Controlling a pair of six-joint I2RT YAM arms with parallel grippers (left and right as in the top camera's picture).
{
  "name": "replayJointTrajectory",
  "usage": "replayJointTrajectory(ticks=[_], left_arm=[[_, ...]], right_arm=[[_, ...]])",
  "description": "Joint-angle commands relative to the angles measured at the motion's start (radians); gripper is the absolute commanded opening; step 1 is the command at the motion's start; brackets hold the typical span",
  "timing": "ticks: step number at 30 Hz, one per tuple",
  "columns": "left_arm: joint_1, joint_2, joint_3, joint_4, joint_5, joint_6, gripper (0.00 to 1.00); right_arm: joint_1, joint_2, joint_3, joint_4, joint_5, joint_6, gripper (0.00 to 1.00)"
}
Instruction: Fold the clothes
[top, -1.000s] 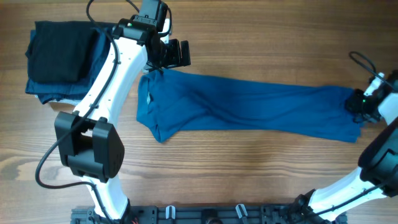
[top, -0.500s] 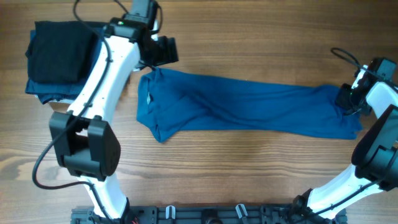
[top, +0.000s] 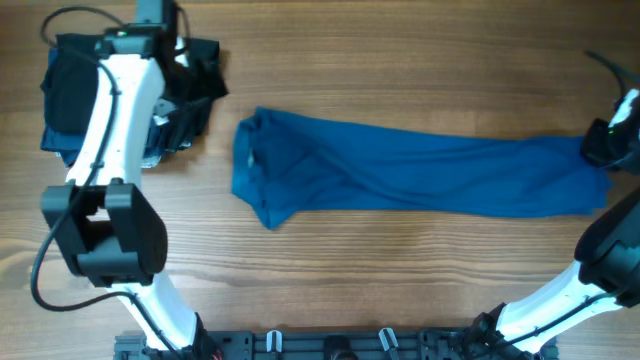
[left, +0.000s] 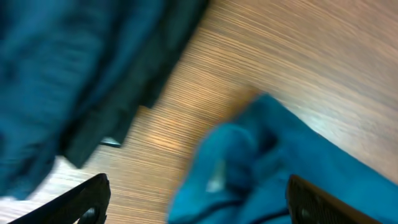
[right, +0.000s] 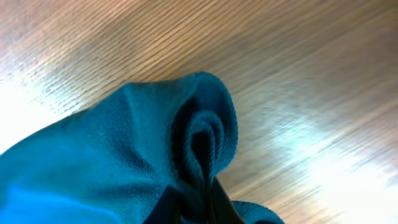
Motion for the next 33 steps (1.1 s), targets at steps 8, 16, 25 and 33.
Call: replayJointTrajectory(ticks=[8,16,25,33], left_arm=[[0.122,-0.090,-0.002,-0.023,-0.013,0.018,0.91],[0.137,-0.101,-0.002,-0.040,-0.013,0.021,0.92],[0.136,-0.103,-0.002,-0.038,-0.013,0.021,0.93],[0.136,-0.103,-0.002,-0.039,0.007,0.021,0.93]], right_arm=[[-0.043,-0.004,0.211,-0.126,-0.010,-0.005,0.04],[0.021,-0.024,0.392,-0.337,-0.167,0.128,0.04],[0.269,-0.024,0.386,-0.476,-0.243,0.154,0.05],[0.536,-0.023,0.345,-0.504,-0.253,0.303,0.04]])
